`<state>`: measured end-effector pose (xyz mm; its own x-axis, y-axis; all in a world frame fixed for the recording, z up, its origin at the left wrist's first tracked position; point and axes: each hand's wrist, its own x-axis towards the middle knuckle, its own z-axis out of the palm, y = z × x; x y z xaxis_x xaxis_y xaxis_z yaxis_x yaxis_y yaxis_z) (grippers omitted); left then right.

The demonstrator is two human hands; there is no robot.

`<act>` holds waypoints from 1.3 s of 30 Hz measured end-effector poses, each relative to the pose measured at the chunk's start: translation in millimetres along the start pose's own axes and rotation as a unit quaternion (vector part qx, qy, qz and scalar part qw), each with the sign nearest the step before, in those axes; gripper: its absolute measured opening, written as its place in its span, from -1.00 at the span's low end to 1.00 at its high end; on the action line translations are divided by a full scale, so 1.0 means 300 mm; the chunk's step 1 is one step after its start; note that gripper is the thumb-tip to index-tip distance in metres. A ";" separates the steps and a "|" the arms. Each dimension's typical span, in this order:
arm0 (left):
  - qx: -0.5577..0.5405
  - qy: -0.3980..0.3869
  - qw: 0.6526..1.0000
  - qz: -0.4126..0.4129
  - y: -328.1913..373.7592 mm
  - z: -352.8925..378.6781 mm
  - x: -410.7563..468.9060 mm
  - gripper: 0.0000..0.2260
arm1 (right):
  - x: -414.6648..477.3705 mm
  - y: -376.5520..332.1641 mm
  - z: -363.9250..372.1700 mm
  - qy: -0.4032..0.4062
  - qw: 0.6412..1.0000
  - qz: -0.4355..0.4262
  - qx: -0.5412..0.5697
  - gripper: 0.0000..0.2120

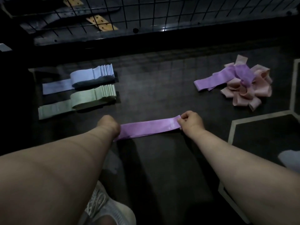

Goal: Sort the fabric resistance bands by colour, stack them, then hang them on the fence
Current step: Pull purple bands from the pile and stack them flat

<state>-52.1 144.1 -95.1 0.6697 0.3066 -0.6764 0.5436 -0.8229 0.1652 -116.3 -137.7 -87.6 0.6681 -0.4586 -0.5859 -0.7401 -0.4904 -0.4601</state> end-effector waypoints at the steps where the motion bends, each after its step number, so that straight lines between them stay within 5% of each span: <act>1: -0.003 0.005 1.000 -0.009 0.003 0.008 0.006 -0.74 | 0.002 0.005 0.003 0.001 1.000 -0.003 -0.003 -0.89; 8: 0.103 0.006 0.994 0.034 0.015 0.034 -0.014 -0.69 | -0.006 0.019 -0.027 0.021 0.985 -0.035 -0.165 -0.68; 11: 0.295 0.076 0.947 0.101 0.019 0.035 -0.080 -0.65 | -0.012 0.009 -0.043 0.012 0.929 -0.167 -0.330 -0.44; 14: 0.353 0.103 0.900 0.236 0.010 0.059 -0.104 -0.54 | 0.011 0.007 -0.041 -0.066 0.869 -0.278 -0.404 -0.29; 17: 0.366 0.053 0.887 0.278 -0.001 0.091 -0.096 -0.51 | 0.035 0.003 -0.039 -0.094 0.847 -0.286 -0.437 -0.36; 22: 0.360 0.072 0.876 0.312 0.013 0.105 -0.096 -0.75 | 0.058 -0.004 -0.044 -0.116 0.855 -0.291 -0.413 -0.60; 25: 0.369 0.070 0.864 0.334 -0.001 0.085 -0.091 -0.69 | 0.057 0.015 -0.060 -0.115 0.853 -0.296 -0.413 -0.53; 28: 0.286 0.083 0.919 0.257 -0.006 0.070 -0.112 -0.60 | 0.038 0.053 -0.058 -0.087 0.931 -0.198 -0.295 -0.36; 31: 0.043 0.139 0.989 0.029 0.023 0.057 -0.119 -0.59 | 0.035 0.079 -0.032 0.007 0.995 -0.048 -0.084 -0.60; 35: -0.152 0.103 0.968 -0.170 -0.007 0.081 -0.060 -0.44 | 0.038 0.094 -0.007 0.017 1.000 -0.015 -0.020 -0.74; 39: -0.186 0.076 0.963 -0.182 -0.044 0.132 -0.040 -0.59 | 0.038 0.078 -0.001 0.014 1.000 -0.008 -0.021 -0.79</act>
<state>-87.4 132.3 -117.5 0.4517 0.6322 -0.6294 0.8808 -0.4281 0.2021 -125.9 -154.6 -104.9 0.6816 -0.4705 -0.5604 -0.7262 -0.5284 -0.4398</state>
